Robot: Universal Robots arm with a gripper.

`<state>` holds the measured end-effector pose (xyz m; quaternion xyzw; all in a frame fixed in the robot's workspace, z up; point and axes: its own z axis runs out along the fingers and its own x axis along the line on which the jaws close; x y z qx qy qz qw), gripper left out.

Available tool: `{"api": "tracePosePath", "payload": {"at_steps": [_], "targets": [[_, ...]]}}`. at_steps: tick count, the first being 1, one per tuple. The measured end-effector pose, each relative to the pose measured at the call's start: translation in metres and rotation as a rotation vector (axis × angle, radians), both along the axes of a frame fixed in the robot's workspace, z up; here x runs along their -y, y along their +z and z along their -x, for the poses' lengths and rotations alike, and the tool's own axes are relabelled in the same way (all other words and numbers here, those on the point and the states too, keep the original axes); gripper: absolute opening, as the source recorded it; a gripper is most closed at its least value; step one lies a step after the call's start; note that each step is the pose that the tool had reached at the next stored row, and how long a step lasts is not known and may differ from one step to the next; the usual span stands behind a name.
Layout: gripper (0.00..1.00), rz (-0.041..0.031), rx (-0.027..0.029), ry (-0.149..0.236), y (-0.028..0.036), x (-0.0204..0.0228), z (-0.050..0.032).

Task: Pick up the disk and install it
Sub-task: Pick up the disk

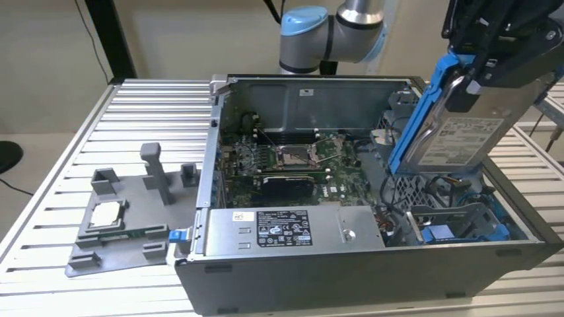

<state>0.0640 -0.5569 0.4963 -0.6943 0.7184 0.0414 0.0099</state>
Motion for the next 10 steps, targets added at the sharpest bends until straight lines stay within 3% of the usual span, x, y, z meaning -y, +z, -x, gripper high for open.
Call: {"api": "tracePosePath", "payload": {"at_steps": [5, 10], "targets": [[0.00, 0.0000, 0.0000, 0.000, -0.0004, 0.0029, -0.0191], [0.00, 0.0000, 0.0000, 0.000, -0.0009, 0.0098, -0.0333]]}}
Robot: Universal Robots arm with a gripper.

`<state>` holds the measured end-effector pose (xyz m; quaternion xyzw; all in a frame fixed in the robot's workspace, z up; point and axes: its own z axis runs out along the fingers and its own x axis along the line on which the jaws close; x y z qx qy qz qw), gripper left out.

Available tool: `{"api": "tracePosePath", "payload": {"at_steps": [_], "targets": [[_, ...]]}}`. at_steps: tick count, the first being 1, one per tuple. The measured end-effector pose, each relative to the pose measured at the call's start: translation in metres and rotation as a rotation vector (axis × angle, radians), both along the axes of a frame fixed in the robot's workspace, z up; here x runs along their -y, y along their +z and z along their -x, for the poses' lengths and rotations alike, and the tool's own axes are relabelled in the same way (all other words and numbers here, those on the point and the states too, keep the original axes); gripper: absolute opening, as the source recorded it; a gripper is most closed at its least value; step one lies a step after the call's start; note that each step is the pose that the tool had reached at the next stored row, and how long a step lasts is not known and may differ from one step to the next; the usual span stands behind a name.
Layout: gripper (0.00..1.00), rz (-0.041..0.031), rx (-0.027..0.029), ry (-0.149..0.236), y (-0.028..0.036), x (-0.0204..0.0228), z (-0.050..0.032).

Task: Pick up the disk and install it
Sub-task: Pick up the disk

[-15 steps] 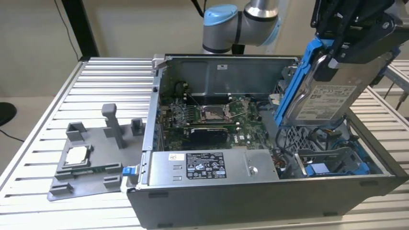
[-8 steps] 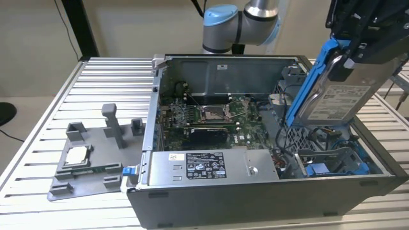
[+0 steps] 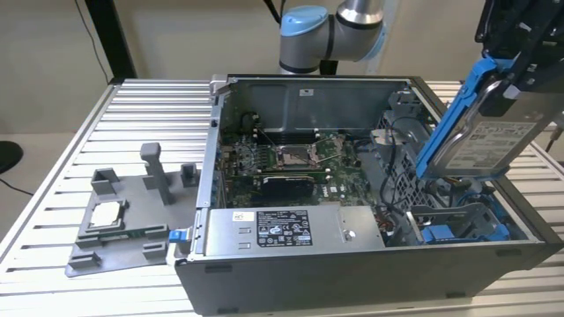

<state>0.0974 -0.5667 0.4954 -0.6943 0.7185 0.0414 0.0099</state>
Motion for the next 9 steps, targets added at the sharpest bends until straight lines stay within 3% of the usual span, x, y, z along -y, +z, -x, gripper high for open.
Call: {"api": "tracePosePath", "payload": {"at_steps": [4, 8, 9], "targets": [[0.00, 0.0000, 0.0000, 0.000, -0.0008, 0.0106, -0.0079], [0.00, 0.0000, 0.0001, 0.000, -0.0026, 0.0264, -0.0084], [0.00, -0.0001, 0.0000, 0.000, -0.0031, 0.0287, -0.0085]]}}
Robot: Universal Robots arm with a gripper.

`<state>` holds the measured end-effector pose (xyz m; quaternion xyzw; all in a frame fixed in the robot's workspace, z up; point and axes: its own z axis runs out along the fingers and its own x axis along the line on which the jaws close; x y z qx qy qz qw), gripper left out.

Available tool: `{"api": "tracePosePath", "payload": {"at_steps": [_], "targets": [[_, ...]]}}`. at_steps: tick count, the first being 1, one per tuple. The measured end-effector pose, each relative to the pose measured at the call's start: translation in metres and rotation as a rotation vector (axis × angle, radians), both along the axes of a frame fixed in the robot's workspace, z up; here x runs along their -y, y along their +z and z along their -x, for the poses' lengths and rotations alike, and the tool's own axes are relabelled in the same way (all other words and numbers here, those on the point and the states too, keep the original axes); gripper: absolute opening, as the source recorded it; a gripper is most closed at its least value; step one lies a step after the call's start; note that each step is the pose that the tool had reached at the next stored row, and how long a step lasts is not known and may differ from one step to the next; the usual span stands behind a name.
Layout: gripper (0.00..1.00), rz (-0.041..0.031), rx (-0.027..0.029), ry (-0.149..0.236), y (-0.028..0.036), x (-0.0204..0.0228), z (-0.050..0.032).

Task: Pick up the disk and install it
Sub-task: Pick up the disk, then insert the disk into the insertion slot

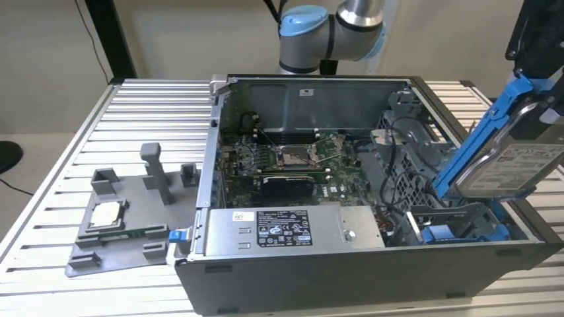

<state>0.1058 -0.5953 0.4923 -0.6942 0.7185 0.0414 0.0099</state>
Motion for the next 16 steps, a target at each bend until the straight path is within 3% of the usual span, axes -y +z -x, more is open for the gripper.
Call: {"api": "tracePosePath", "payload": {"at_steps": [16], "targets": [[0.00, 0.0002, 0.0001, 0.000, -0.0010, -0.0011, 0.0017]]}}
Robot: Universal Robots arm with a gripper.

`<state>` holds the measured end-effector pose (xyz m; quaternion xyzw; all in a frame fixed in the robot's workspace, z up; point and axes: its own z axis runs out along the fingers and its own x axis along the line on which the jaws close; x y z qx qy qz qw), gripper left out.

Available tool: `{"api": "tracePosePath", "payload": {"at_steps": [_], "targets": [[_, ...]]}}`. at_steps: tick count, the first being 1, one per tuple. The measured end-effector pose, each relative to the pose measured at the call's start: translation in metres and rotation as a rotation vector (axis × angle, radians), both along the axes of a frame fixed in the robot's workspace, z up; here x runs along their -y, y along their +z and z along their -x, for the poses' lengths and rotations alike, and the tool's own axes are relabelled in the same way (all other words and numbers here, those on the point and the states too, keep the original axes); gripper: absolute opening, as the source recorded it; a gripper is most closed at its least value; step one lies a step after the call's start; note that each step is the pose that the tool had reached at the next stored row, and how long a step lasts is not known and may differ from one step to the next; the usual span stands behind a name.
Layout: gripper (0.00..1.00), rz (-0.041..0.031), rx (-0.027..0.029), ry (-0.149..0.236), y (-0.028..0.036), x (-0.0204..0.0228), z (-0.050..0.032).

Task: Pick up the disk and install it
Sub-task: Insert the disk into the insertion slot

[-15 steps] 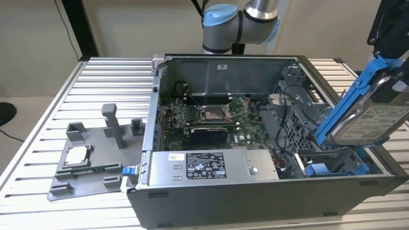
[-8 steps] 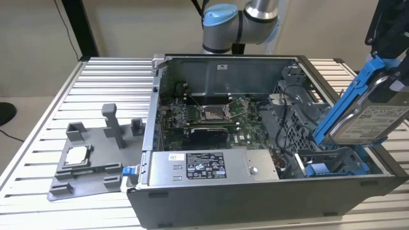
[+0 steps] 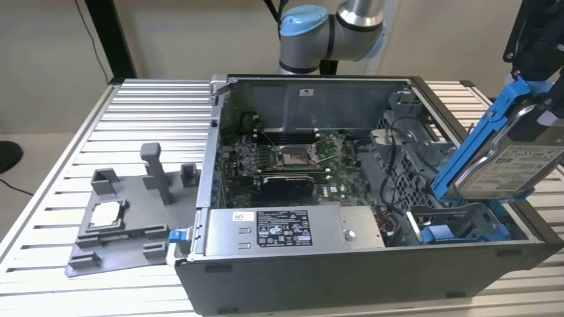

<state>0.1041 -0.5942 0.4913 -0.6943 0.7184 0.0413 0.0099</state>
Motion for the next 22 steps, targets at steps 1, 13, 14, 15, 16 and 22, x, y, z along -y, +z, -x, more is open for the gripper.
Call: {"api": "tracePosePath", "payload": {"at_steps": [1, 13, 14, 15, 16, 22], "targets": [[0.00, 0.0000, 0.0000, 0.000, 0.0000, 0.0000, 0.0000], [0.00, 0.0001, 0.0000, 0.000, -0.0001, 0.0000, 0.0000], [0.00, 0.0001, 0.0000, 0.000, -0.0007, -0.0004, 0.0000], [0.00, 0.0008, 0.0000, 0.000, -0.0022, -0.0012, 0.0000], [0.00, 0.0009, 0.0000, 0.000, -0.0041, -0.0018, 0.0000], [0.00, 0.0005, 0.0000, 0.000, -0.0152, -0.0051, 0.0002]]}}
